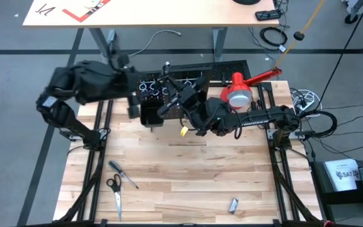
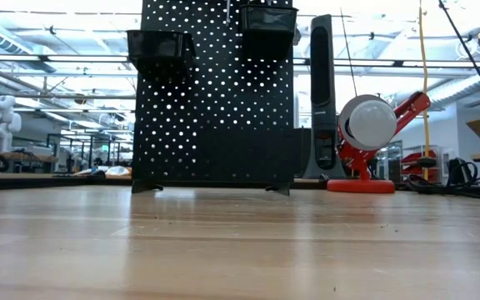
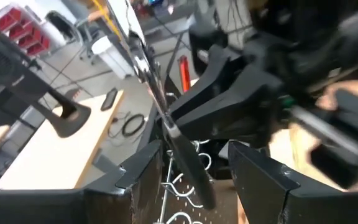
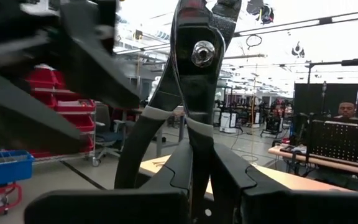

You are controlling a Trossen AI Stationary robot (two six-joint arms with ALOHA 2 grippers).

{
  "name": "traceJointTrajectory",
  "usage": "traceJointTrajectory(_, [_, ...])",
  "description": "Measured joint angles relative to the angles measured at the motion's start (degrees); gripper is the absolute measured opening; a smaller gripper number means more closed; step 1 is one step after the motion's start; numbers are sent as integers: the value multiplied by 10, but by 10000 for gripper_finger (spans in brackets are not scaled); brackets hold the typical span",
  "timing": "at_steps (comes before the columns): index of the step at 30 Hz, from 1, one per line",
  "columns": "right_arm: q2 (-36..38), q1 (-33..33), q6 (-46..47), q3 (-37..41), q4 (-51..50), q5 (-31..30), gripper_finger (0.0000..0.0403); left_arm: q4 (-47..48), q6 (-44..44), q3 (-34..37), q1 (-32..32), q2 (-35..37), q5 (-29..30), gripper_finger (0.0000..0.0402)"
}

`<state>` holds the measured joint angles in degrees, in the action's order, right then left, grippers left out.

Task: Hang tools onto peg board
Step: Hang the pliers on the pegboard

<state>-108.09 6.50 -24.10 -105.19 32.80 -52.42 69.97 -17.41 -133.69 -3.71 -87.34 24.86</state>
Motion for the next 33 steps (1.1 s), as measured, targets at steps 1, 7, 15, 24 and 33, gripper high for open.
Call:
traceJointTrajectory(1, [0, 1, -4, 0, 0, 0, 24, 0, 0, 0, 4, -6, 0, 194])
traceJointTrajectory(7, [0, 9, -19, 0, 0, -1, 24, -19, 5, 0, 26, -24, 0, 194])
traceJointTrajectory(15, [0, 13, -36, 0, 2, -5, 24, -20, 8, 0, 47, -20, -1, 165])
traceJointTrajectory(24, [1, 14, -45, -1, 1, -1, 22, -14, 6, 0, 50, -16, -13, 45])
traceJointTrajectory(33, [0, 14, -48, 0, -10, -6, 21, 19, 41, -1, 72, -15, -19, 45])
